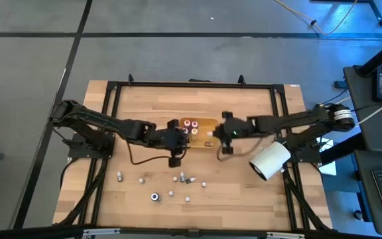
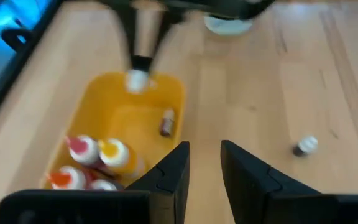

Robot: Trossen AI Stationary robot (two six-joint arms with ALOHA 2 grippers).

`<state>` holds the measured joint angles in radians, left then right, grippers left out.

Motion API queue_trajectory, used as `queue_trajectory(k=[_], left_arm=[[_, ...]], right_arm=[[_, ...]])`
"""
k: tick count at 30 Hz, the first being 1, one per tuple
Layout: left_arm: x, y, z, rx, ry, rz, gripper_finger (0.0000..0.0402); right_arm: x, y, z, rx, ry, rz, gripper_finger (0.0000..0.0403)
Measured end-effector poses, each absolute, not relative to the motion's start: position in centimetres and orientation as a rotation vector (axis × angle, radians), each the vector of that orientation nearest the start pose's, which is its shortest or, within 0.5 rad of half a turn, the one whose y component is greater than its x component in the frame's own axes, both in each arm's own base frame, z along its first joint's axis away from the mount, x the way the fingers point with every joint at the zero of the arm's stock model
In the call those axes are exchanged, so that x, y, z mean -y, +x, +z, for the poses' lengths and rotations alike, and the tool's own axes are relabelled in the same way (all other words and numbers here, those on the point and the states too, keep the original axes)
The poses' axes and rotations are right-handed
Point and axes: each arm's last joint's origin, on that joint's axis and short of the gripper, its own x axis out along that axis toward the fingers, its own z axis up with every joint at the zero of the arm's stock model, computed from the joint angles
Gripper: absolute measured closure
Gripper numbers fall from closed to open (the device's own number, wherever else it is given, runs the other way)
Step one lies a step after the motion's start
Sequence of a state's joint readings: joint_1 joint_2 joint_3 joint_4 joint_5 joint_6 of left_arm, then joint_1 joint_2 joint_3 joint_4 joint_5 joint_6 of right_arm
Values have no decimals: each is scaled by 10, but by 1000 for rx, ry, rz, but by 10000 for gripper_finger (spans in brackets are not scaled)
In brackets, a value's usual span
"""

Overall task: Pick & Place food coloring
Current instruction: Put the small black food coloring bottle into the yellow bin

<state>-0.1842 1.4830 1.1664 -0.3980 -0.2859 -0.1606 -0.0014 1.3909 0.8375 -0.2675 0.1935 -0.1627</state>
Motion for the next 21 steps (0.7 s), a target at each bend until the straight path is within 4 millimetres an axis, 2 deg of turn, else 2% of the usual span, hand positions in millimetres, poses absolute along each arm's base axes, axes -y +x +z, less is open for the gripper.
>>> queue_trajectory(k=[3, 7, 16, 21], left_arm=[[58, 314, 283, -700, -3, 143, 315], [66, 311, 282, -716, 3, 124, 315], [75, 305, 278, -771, 3, 109, 315], [77, 303, 277, -786, -45, 130, 315]], right_arm=[[26, 283, 201, -886, -199, -120, 339], [39, 289, 188, -910, -138, -70, 339], [44, 295, 168, -971, -139, -54, 330], [44, 295, 165, -988, -138, -51, 321]])
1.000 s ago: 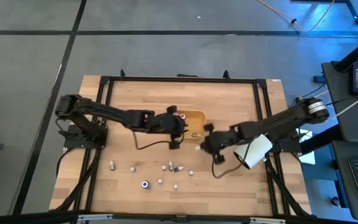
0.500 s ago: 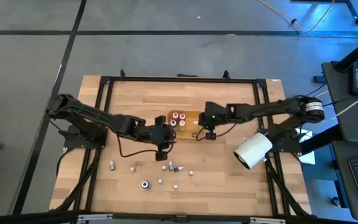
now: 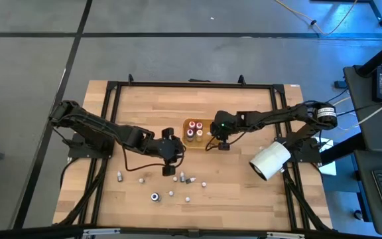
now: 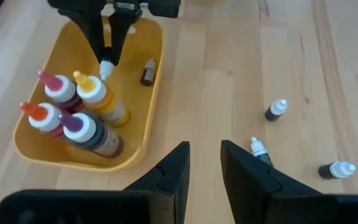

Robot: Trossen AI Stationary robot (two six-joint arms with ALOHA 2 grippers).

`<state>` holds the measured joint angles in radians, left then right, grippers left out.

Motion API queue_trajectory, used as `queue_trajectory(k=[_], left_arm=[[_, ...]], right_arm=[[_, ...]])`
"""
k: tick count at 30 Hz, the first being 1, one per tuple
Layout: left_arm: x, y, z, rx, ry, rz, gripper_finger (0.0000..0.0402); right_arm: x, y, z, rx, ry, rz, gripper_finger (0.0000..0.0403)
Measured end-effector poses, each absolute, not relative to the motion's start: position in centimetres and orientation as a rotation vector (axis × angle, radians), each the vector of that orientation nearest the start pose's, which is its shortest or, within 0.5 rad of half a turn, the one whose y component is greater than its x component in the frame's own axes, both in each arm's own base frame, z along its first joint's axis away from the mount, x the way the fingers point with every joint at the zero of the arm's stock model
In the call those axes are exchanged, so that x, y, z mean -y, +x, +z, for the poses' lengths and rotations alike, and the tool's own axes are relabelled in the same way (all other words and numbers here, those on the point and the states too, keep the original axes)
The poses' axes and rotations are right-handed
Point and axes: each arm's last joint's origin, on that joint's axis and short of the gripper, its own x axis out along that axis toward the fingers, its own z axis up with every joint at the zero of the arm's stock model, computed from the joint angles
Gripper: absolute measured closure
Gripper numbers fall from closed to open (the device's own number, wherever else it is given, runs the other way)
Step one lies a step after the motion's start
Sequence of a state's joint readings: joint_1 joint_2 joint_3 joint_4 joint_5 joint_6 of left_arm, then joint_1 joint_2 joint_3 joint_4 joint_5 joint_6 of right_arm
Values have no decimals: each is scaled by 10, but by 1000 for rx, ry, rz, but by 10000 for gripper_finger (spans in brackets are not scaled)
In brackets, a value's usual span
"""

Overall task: Pick & Place food coloring
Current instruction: Put the small black food coloring bottle into the yellow bin, then put the small red food coloring bottle into the yellow bin

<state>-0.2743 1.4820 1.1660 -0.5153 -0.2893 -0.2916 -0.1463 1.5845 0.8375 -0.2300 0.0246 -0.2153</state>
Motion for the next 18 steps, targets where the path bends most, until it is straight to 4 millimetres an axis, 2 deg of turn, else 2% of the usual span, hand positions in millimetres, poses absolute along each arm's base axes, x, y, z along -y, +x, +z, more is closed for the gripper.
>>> queue_trajectory(k=[9, 18], left_arm=[[76, 301, 275, -814, -75, 146, 315], [73, 283, 262, -1041, -220, 232, 315]], right_arm=[[44, 295, 165, -982, -142, -50, 304], [44, 296, 165, -981, -142, -51, 288]])
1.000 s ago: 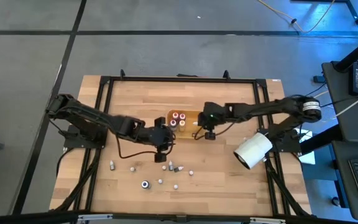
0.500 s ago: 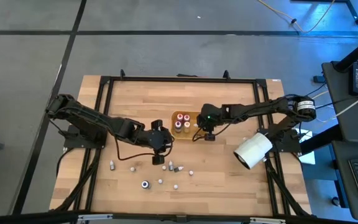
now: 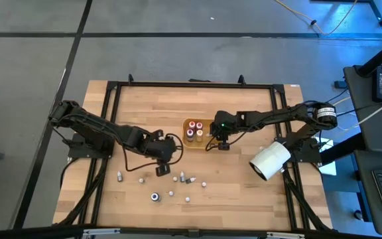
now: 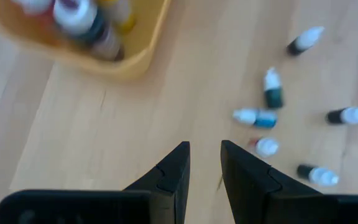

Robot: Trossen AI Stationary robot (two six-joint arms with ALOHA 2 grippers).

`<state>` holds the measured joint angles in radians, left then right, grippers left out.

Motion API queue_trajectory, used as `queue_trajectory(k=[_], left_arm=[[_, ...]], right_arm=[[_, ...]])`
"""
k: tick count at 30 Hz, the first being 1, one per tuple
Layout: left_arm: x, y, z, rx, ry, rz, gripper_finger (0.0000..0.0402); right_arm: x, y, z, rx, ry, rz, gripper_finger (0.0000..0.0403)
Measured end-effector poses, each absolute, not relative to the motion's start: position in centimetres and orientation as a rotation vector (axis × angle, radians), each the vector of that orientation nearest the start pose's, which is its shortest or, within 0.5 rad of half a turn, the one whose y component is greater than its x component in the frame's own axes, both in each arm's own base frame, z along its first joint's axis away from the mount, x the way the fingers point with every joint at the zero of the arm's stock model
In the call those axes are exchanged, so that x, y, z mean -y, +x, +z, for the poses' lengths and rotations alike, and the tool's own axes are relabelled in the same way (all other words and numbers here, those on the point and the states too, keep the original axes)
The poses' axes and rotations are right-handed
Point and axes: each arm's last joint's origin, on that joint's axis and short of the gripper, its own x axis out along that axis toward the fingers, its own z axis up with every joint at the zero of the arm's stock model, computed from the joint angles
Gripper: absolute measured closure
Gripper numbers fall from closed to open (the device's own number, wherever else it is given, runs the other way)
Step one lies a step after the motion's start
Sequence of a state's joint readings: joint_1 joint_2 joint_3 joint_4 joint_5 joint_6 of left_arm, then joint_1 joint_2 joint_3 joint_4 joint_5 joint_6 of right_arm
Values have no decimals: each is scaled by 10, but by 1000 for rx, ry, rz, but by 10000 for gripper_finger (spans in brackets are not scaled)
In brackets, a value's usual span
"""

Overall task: Pick & Place food coloring
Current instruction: Put the small red food coloring bottle into the yellow bin

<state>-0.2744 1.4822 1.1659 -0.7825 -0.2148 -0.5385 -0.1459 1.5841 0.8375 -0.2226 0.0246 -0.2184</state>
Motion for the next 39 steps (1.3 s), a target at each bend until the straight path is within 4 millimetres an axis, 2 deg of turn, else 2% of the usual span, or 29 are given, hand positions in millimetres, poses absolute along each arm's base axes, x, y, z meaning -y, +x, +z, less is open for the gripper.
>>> queue_trajectory(k=[4, 8, 16, 22, 31, 39], left_arm=[[70, 273, 257, -1131, -281, 327, 313], [69, 263, 254, -1204, -373, 457, 293], [86, 245, 229, -1276, -449, 532, 209], [101, 220, 205, -1378, -679, 733, 160], [122, 184, 179, -1453, -862, 1008, 151], [139, 162, 170, -1482, -953, 1147, 151]], right_arm=[[44, 296, 165, -980, -141, -51, 281], [44, 296, 165, -980, -141, -51, 272], [44, 296, 166, -979, -142, -51, 259], [44, 296, 166, -979, -142, -51, 261], [44, 296, 166, -979, -142, -51, 262], [44, 296, 166, -979, -142, -51, 262]])
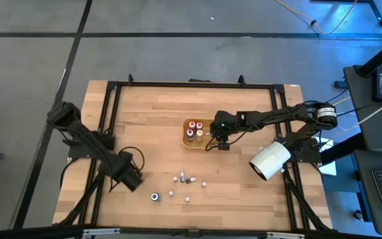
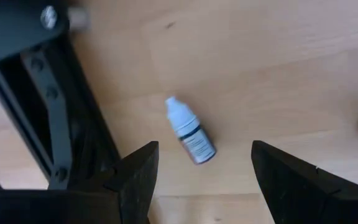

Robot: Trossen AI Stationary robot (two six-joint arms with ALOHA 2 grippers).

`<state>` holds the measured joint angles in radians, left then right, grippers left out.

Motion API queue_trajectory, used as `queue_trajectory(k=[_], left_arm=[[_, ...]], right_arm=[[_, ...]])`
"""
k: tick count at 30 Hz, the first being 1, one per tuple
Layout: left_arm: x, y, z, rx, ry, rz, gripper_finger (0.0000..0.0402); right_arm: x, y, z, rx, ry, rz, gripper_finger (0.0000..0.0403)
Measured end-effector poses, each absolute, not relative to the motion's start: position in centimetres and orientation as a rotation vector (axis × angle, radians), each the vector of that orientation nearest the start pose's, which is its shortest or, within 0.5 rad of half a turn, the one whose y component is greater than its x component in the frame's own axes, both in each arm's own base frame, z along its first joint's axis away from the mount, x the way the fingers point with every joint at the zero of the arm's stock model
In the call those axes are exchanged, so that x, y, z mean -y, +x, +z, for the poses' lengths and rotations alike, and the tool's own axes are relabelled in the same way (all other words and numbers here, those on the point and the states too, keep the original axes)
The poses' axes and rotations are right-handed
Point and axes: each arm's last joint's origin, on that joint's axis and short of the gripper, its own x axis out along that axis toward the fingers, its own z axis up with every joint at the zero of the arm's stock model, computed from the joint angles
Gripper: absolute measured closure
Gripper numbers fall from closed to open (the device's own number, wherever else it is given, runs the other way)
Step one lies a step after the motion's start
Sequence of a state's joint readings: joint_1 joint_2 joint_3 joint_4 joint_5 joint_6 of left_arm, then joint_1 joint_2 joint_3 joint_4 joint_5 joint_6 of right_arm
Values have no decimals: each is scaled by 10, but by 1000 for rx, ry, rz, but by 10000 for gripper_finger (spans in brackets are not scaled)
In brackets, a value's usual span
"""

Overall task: Pick & Place food coloring
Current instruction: Put the small red food coloring bottle into the yellow bin

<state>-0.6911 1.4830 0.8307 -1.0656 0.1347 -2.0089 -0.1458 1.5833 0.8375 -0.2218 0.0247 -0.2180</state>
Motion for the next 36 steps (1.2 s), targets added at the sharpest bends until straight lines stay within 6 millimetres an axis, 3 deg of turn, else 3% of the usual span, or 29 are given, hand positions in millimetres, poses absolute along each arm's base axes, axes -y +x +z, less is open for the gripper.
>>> queue_trajectory(k=[8, 13, 20, 36], left_arm=[[151, 149, 153, -1421, -1040, 1161, 151], [146, 142, 133, -1421, -1087, 1119, 151], [142, 140, 129, -1384, -1064, 1124, 156], [143, 142, 128, -1354, -1111, 1153, 262]], right_arm=[[44, 296, 166, -979, -139, -53, 262], [44, 295, 166, -980, -138, -53, 262], [44, 295, 165, -982, -138, -52, 262], [44, 295, 165, -982, -138, -52, 262]])
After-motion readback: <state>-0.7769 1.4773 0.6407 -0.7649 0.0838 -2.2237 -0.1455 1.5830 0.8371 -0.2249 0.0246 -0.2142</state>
